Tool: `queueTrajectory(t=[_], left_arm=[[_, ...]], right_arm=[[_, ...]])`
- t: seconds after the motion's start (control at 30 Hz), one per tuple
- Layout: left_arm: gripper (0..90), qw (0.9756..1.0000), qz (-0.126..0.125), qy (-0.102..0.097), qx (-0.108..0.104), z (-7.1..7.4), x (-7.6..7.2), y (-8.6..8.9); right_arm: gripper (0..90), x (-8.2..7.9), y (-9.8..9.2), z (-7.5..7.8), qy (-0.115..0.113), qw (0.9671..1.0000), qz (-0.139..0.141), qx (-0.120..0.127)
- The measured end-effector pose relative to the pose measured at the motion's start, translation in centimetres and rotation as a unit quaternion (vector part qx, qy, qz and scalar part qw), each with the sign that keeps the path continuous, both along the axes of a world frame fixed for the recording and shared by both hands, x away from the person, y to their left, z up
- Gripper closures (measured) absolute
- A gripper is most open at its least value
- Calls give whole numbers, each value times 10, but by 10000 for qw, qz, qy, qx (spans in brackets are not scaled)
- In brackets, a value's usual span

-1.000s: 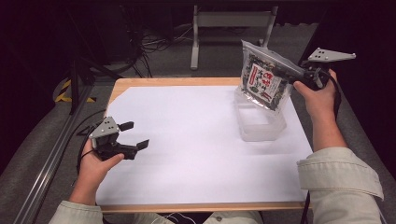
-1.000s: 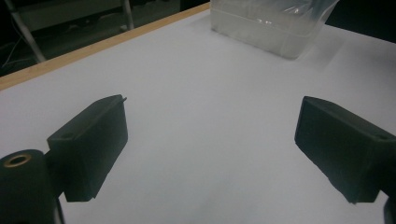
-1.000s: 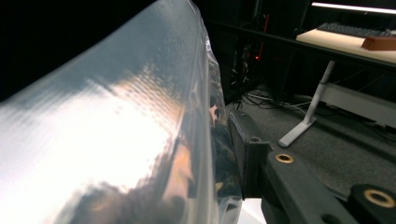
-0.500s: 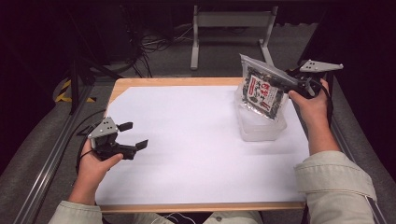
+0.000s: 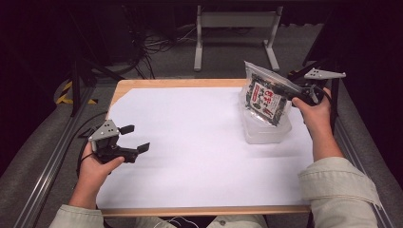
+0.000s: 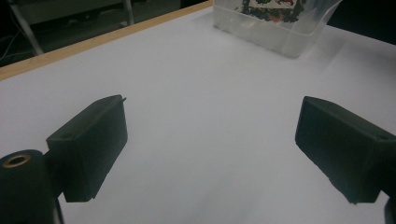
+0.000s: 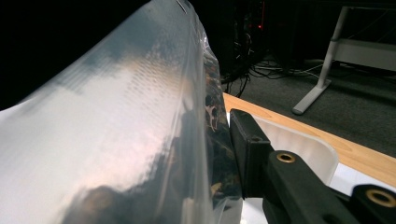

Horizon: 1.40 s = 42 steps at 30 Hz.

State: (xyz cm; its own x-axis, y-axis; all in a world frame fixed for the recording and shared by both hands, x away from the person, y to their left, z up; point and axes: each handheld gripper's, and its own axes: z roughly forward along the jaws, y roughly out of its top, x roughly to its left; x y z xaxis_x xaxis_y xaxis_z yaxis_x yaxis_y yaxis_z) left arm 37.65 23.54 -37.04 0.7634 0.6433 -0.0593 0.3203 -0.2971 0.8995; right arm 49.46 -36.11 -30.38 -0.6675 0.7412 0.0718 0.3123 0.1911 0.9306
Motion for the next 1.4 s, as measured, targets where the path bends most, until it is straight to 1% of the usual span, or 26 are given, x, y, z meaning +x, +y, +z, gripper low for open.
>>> queueTrajectory(t=[0.17,0.37,0.4,0.47,0.57,0.73,0.93,0.97,1.03,1.07,1.13,1.17,1.2,1.27,1.33,1.4], left_arm=[[100,10000,-15,17,10,-1,1,-1],[100,10000,0,47,-28,-1,0,-2],[100,10000,-8,28,-12,-1,1,-2],[100,10000,-8,44,-34,-1,1,-2],[100,10000,-4,49,-45,-1,1,-2],[100,10000,6,67,-38,-2,2,-1],[103,10000,42,54,14,-4,3,1],[103,10000,50,81,-14,-4,2,1],[103,10000,62,77,3,-4,2,2],[103,9999,74,85,6,-5,2,2],[103,9999,85,80,14,-6,2,2],[103,9999,93,133,-8,-6,1,2],[103,9999,82,120,-17,-6,1,2],[103,9999,95,114,-16,-6,0,2],[103,9999,93,98,1,-6,0,3],[102,9999,82,107,-19,-6,0,2]], right_arm=[[751,-1,-3,-5,-12,9999,-23,114],[751,-5,-5,-12,-155,9995,-38,279],[750,-6,-6,-14,-174,9992,-74,348],[751,-6,-7,-15,-178,9990,-97,387],[752,-4,-8,-16,-203,9988,-144,423],[752,3,-15,-16,-144,9983,-271,501],[738,11,-25,-20,-234,9973,-467,516],[735,12,-26,-21,-237,9970,-508,540],[725,12,-27,-22,-264,9968,-536,531],[714,13,-27,-22,-284,9968,-560,490],[640,14,-27,-23,-328,9967,-662,327],[615,15,-27,-23,-338,9965,-699,324],[608,15,-28,-24,-327,9962,-721,353],[571,15,-28,-24,-352,9960,-750,334],[517,15,-28,-24,-414,9953,-818,296],[458,15,-28,-24,-414,9949,-840,367]])
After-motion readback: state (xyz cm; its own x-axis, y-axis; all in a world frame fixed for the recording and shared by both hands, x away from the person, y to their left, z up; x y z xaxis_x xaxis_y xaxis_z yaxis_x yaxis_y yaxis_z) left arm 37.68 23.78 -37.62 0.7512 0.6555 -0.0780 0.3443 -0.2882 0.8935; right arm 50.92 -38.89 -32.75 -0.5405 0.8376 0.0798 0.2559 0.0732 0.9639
